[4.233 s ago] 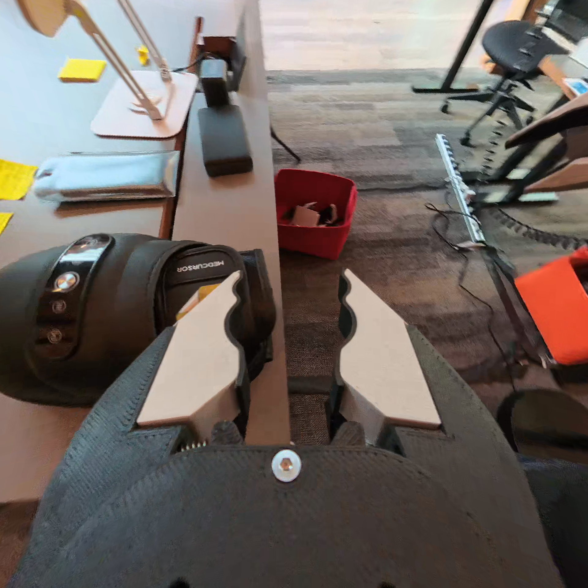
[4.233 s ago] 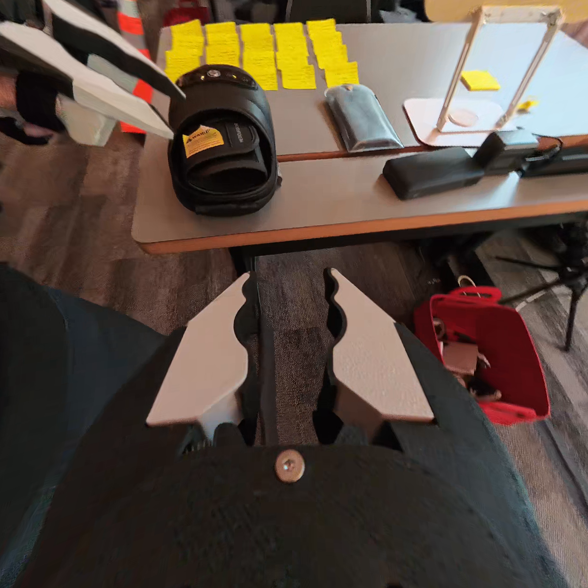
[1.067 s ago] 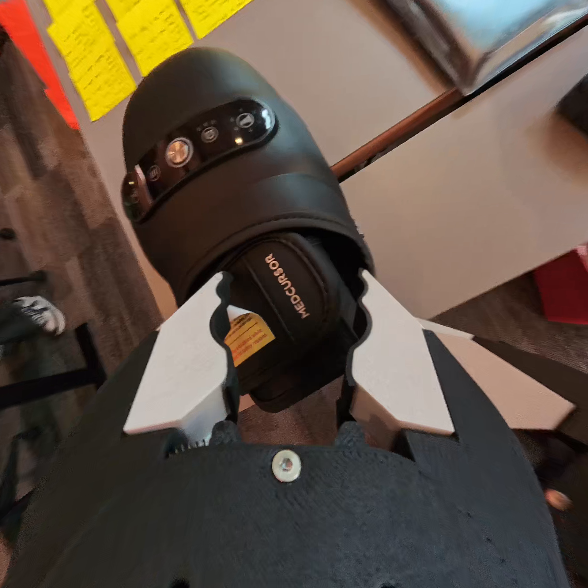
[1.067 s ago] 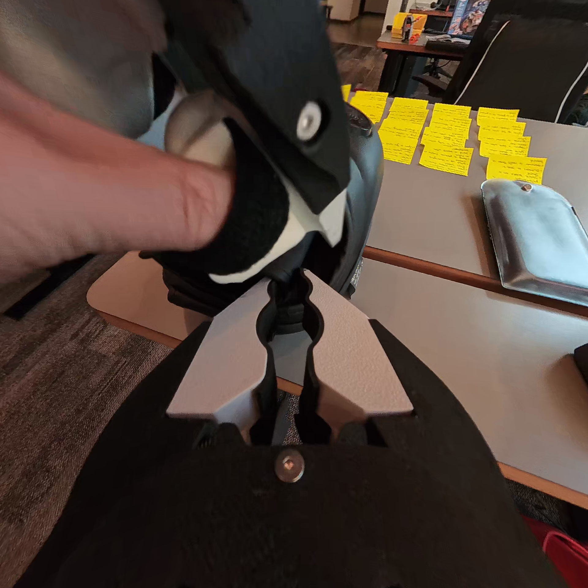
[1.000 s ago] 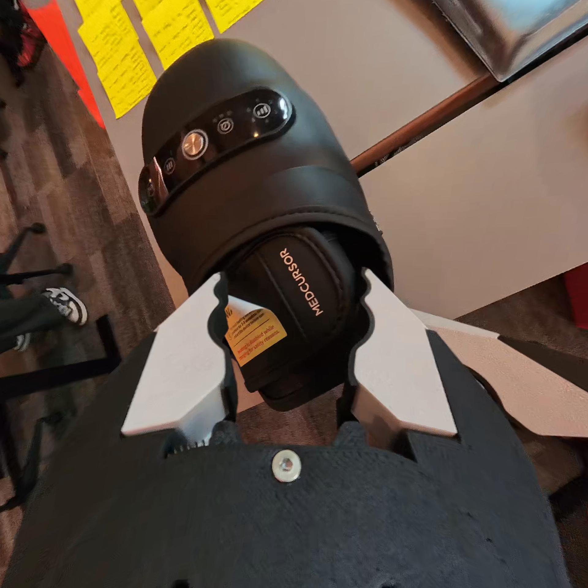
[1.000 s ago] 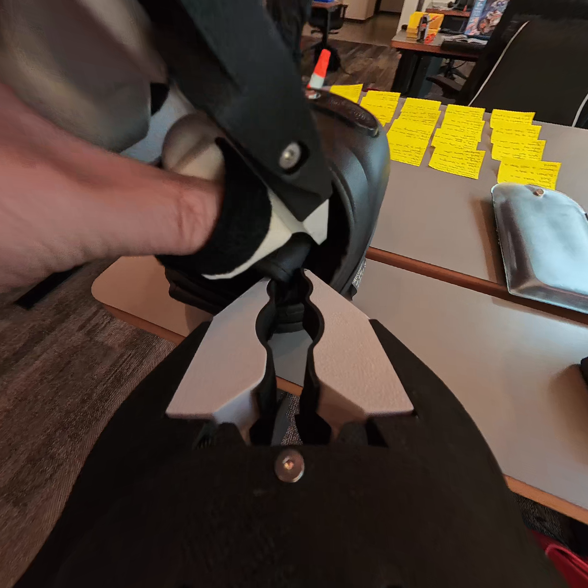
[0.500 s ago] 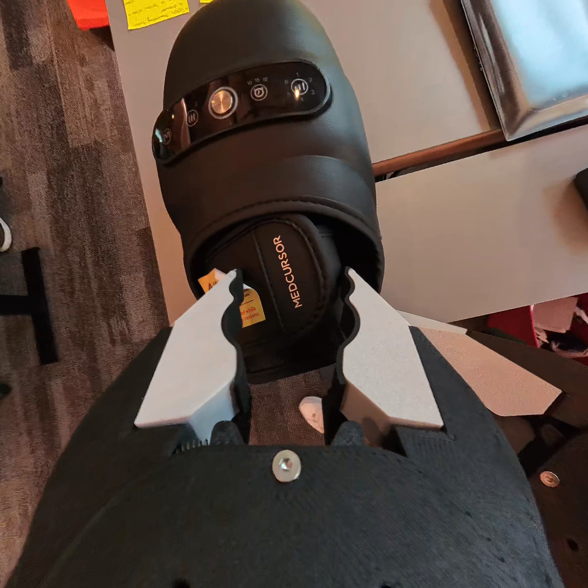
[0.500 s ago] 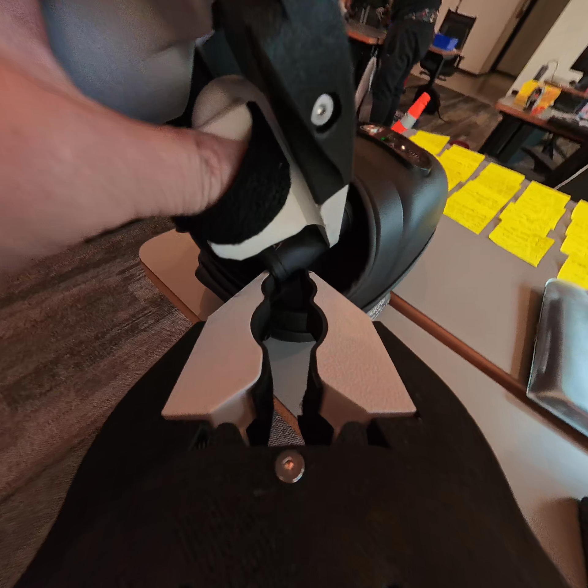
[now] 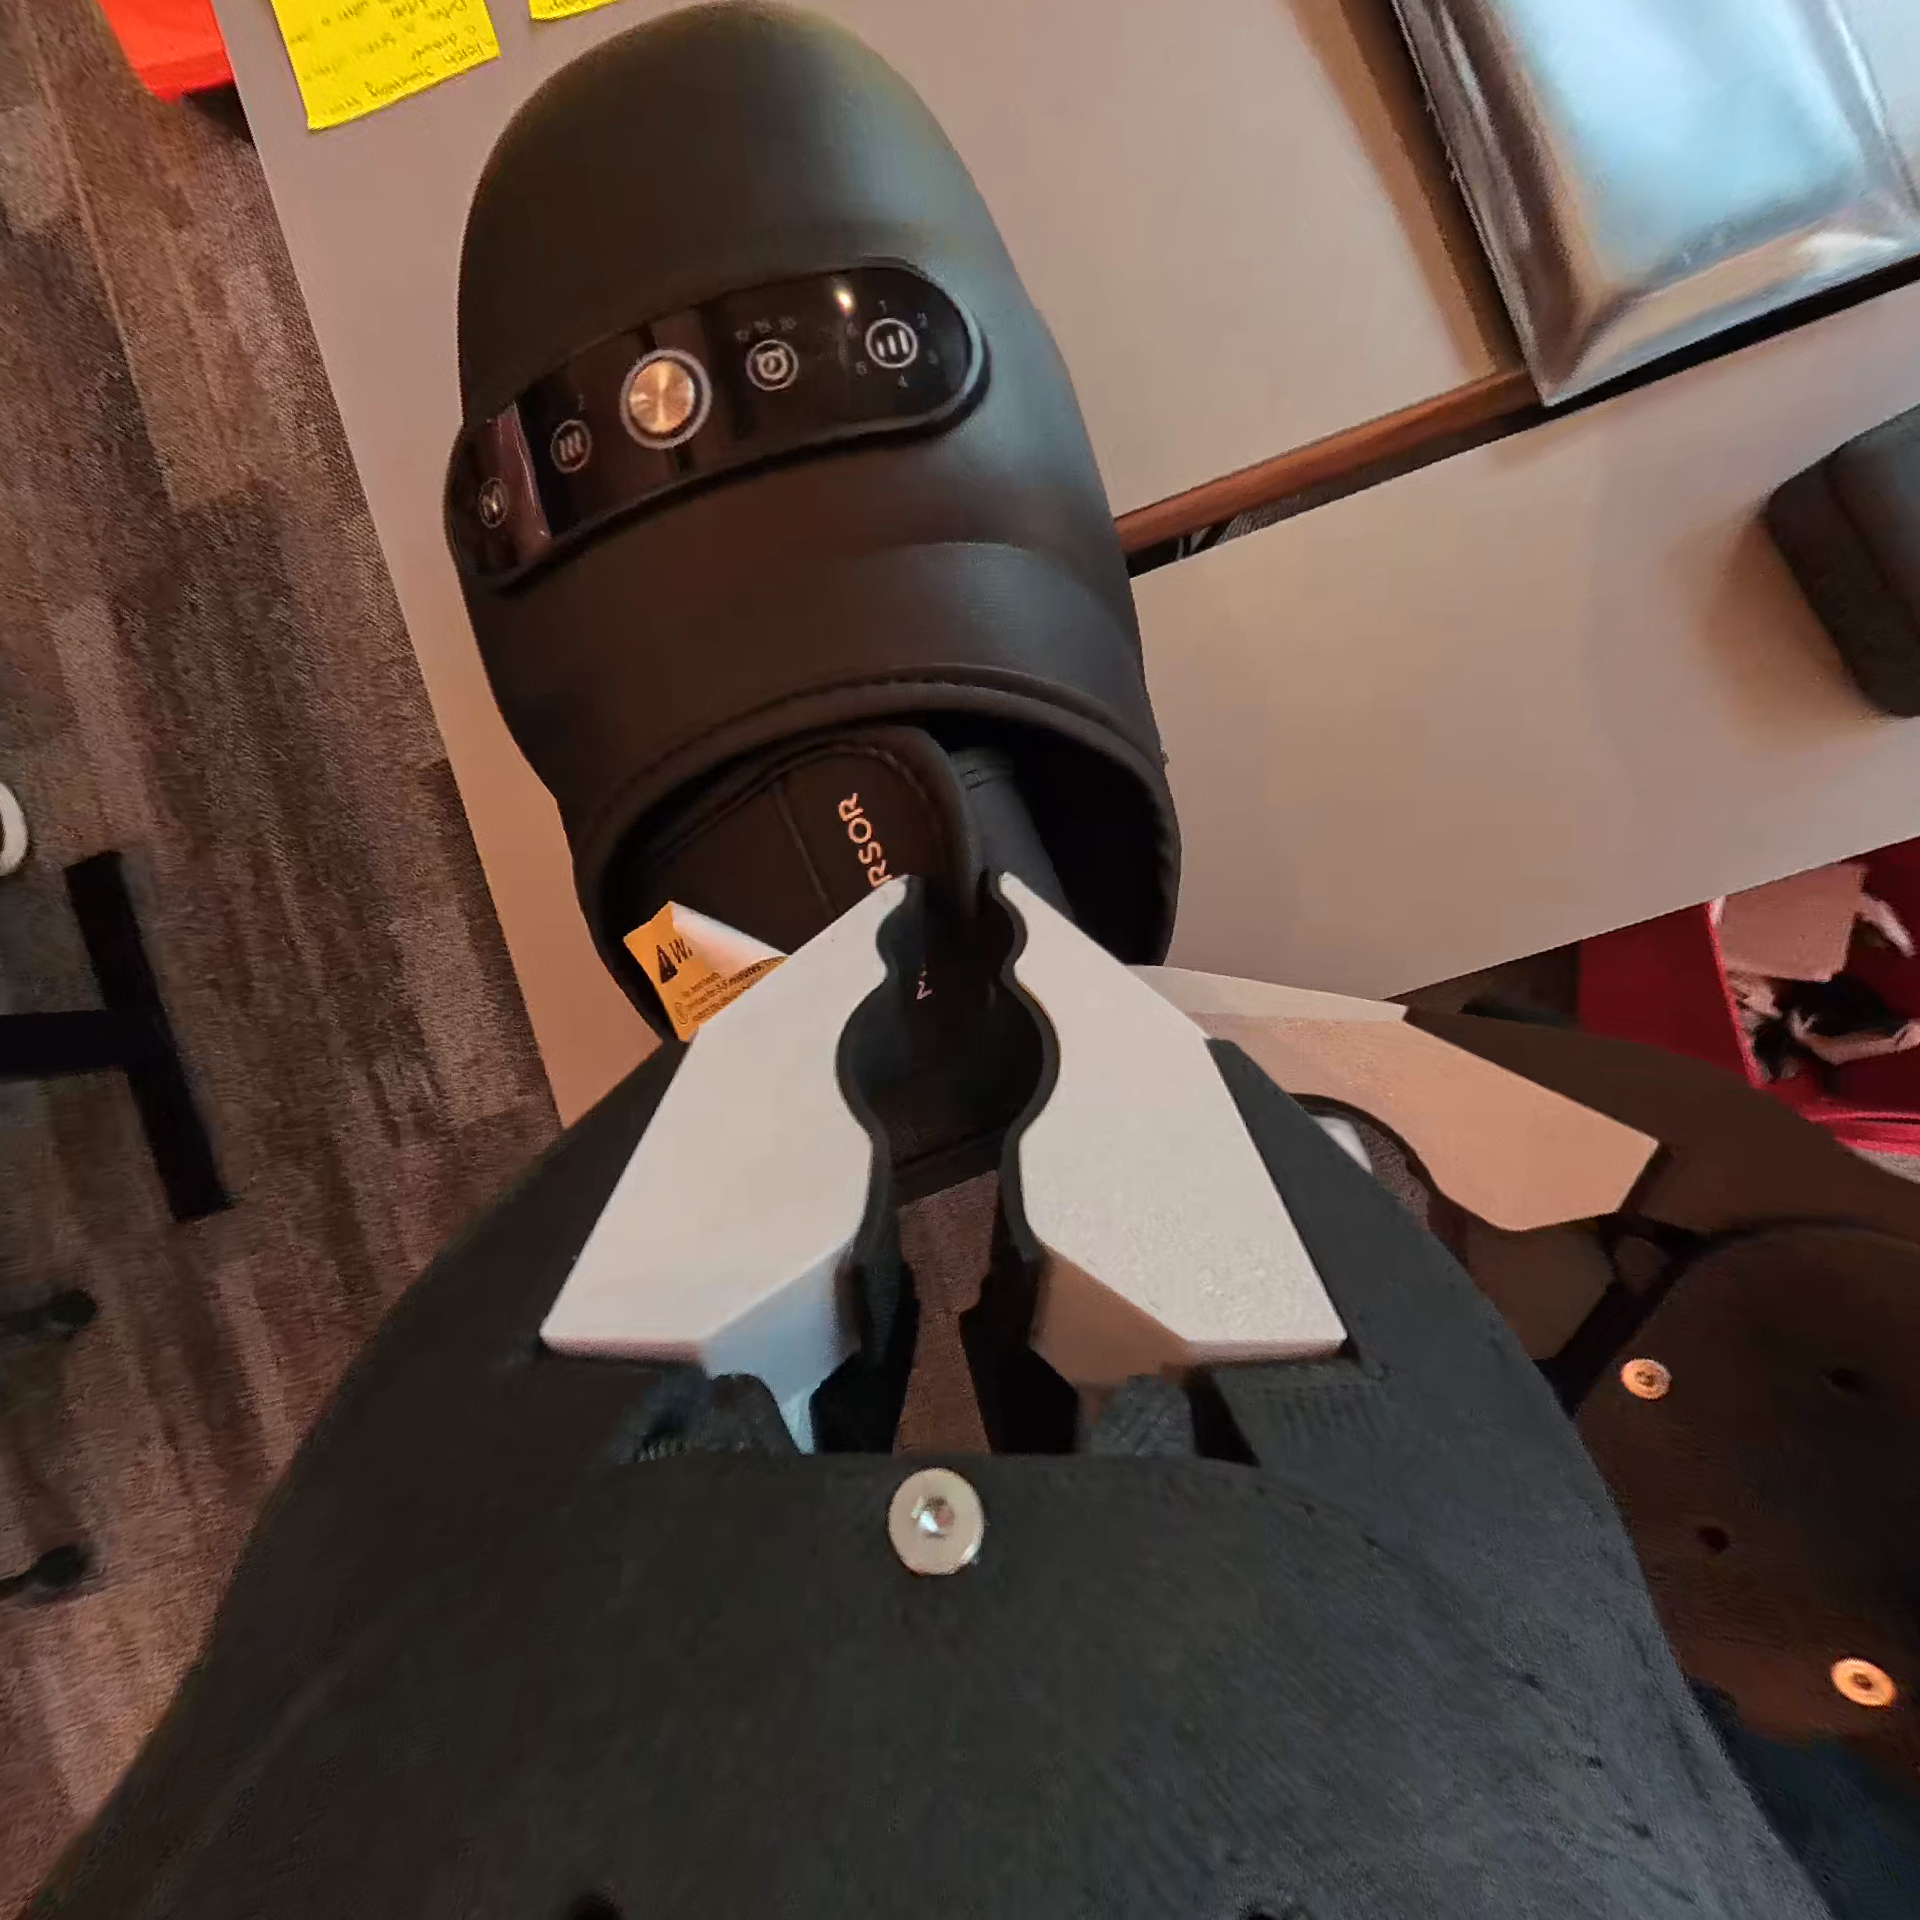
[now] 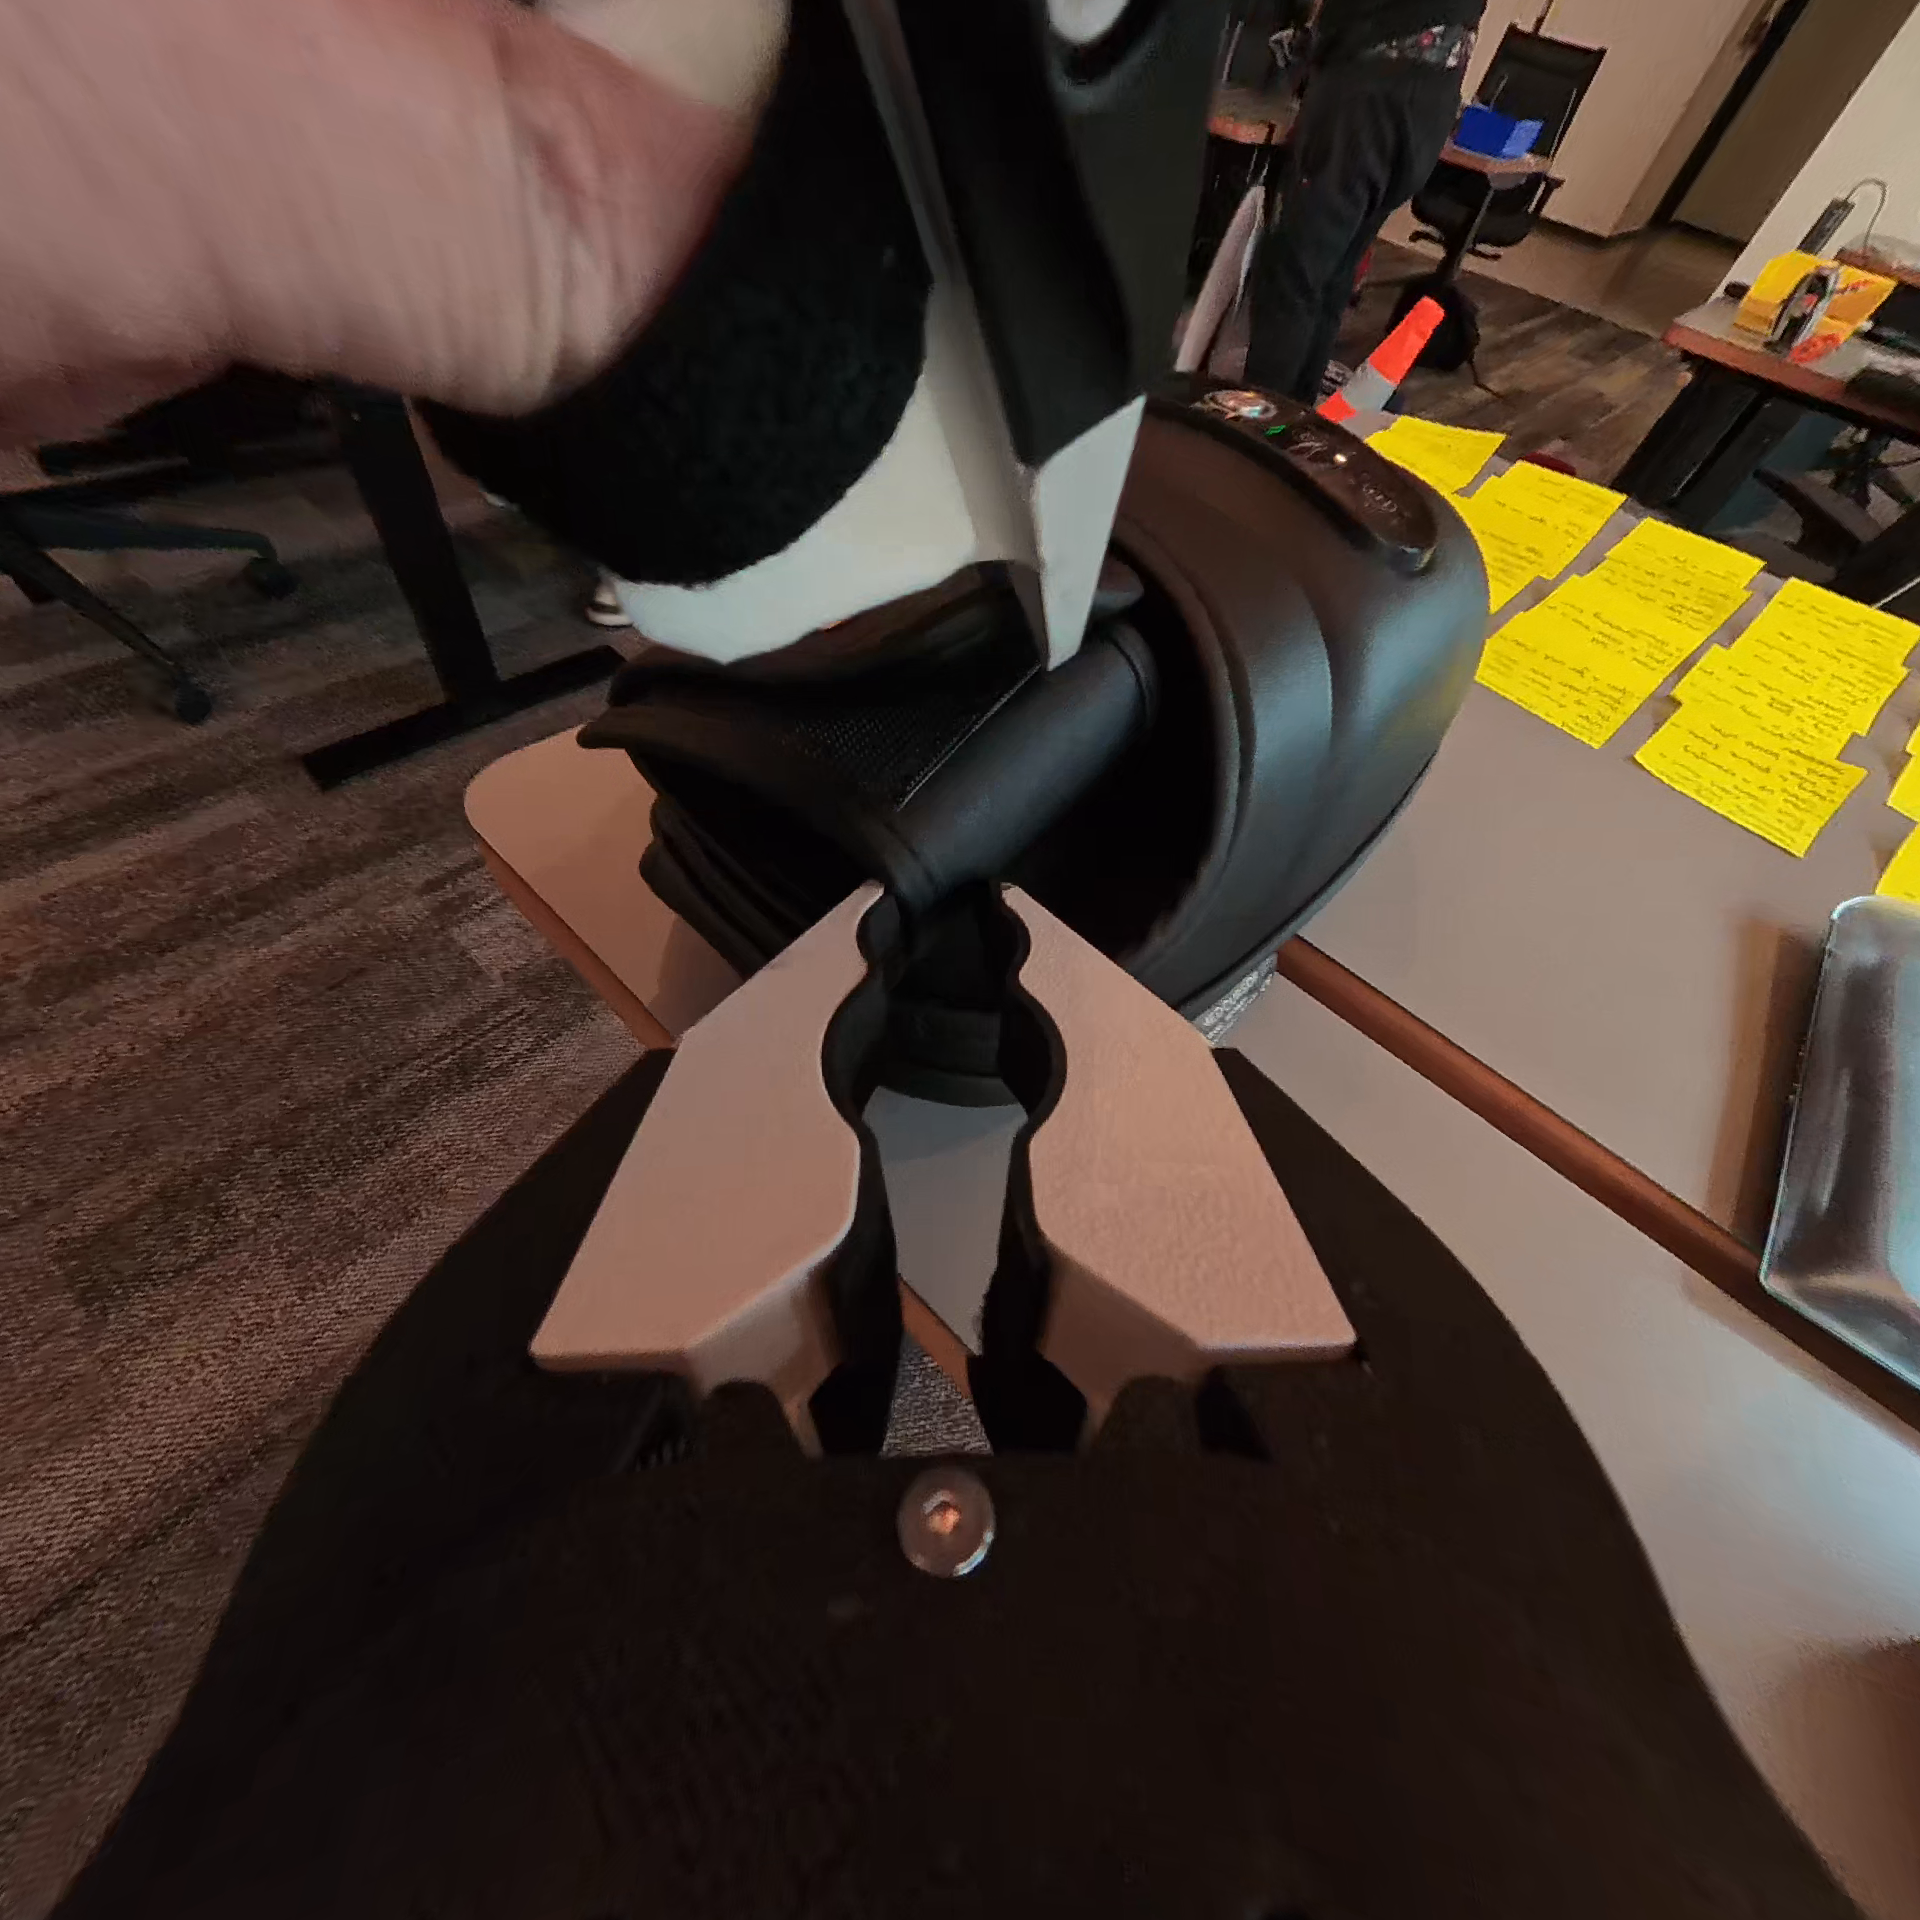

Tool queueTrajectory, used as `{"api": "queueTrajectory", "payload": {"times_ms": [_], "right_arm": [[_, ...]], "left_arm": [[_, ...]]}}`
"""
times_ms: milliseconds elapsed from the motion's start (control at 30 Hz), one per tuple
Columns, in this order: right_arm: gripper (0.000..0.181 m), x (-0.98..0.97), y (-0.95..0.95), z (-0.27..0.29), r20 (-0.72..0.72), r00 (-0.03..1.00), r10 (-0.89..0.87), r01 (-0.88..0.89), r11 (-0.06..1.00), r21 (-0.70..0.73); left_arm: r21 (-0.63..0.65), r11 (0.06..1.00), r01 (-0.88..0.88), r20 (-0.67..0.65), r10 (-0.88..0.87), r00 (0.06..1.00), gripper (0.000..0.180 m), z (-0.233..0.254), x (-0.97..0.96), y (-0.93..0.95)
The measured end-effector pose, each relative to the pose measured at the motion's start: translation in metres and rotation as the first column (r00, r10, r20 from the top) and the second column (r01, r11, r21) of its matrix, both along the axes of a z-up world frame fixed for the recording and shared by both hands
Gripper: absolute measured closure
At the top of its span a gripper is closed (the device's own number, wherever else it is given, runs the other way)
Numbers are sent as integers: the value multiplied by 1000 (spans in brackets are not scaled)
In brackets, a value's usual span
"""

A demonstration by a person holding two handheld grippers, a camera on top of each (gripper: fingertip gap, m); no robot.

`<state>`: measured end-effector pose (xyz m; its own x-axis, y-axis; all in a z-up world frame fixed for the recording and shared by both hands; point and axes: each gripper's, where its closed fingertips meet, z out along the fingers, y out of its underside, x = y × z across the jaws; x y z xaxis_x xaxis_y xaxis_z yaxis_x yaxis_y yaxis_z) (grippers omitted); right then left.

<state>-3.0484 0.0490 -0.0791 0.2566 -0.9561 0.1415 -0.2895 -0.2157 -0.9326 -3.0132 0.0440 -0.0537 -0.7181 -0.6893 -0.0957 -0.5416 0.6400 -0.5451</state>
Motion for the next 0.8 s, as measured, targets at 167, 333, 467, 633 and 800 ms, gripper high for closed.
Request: {"api": "queueTrajectory", "payload": {"times_ms": [167,333,467,633,800], "right_arm": [[169,1,1,0,7,1000,4,-4,998,66],[172,0,3,-2,7,1000,24,-25,995,97],[172,-1,6,-2,-1,1000,16,-16,992,128],[139,7,8,1,12,1000,-16,15,995,94],[158,15,-1,-3,-9,997,-80,81,989,124]], "left_arm": [[43,999,19,7,-19,1000,174,2,0,2],[-17,1000,-18,-28,17,999,175,6,-4,6],[-58,998,-39,-48,37,998,173,10,-7,10],[-24,1000,-7,-75,6,997,173,4,-9,1],[23,1000,15,-57,-14,998,169,0,-5,-3]]}}
